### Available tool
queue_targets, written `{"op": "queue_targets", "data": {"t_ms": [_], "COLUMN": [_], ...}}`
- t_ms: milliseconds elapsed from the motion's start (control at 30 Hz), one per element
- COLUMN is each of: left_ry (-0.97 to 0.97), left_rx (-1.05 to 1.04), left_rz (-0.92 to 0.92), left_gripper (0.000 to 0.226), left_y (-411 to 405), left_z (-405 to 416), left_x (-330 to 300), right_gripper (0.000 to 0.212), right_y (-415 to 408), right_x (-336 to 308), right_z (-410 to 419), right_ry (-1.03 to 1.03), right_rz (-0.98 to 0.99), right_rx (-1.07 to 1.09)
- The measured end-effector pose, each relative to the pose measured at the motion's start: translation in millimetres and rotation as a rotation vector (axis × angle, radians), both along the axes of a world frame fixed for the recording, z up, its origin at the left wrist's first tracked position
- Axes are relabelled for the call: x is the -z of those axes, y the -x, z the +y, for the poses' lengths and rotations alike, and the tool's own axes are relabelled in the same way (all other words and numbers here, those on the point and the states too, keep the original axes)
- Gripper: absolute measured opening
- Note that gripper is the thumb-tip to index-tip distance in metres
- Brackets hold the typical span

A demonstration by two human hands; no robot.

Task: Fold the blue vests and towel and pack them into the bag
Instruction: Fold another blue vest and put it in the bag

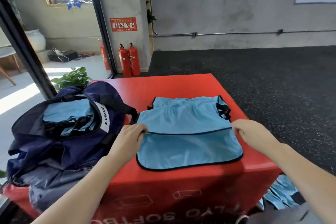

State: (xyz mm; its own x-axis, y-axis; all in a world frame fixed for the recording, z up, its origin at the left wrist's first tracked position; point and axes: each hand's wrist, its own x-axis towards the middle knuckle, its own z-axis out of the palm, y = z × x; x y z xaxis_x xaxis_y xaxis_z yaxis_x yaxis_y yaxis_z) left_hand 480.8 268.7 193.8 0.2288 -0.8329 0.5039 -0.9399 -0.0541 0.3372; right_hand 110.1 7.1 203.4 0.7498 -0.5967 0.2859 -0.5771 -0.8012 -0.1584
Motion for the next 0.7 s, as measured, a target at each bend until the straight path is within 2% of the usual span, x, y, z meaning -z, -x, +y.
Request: {"op": "queue_targets", "data": {"t_ms": [100,167,267,300,433,567,633,700], "left_ry": [-0.050,-0.088,-0.180,-0.212,-0.313,-0.381,-0.380,-0.378], "left_rx": [0.097,0.176,0.204,0.198,0.210,0.192,0.180,0.170], "left_rz": [-0.088,-0.140,-0.188,-0.186,-0.147,-0.115,-0.106,-0.111], "left_gripper": [0.025,0.026,0.031,0.033,0.033,0.026,0.030,0.040], "left_y": [9,14,17,17,15,27,30,30], "left_z": [14,22,30,32,40,48,48,48], "left_x": [3,9,22,26,33,29,27,27], "right_gripper": [0.046,0.046,0.021,0.018,0.036,0.038,0.041,0.034], "right_y": [22,31,36,37,34,33,31,30], "right_x": [17,25,24,23,22,25,26,27], "right_z": [-3,1,20,26,40,38,38,39], "right_ry": [0.080,0.094,0.075,0.071,0.086,0.134,0.131,0.065], "right_rz": [0.153,0.186,0.211,0.231,0.376,0.406,0.408,0.383], "right_rx": [-0.073,-0.072,-0.126,-0.143,-0.196,-0.223,-0.237,-0.208]}}
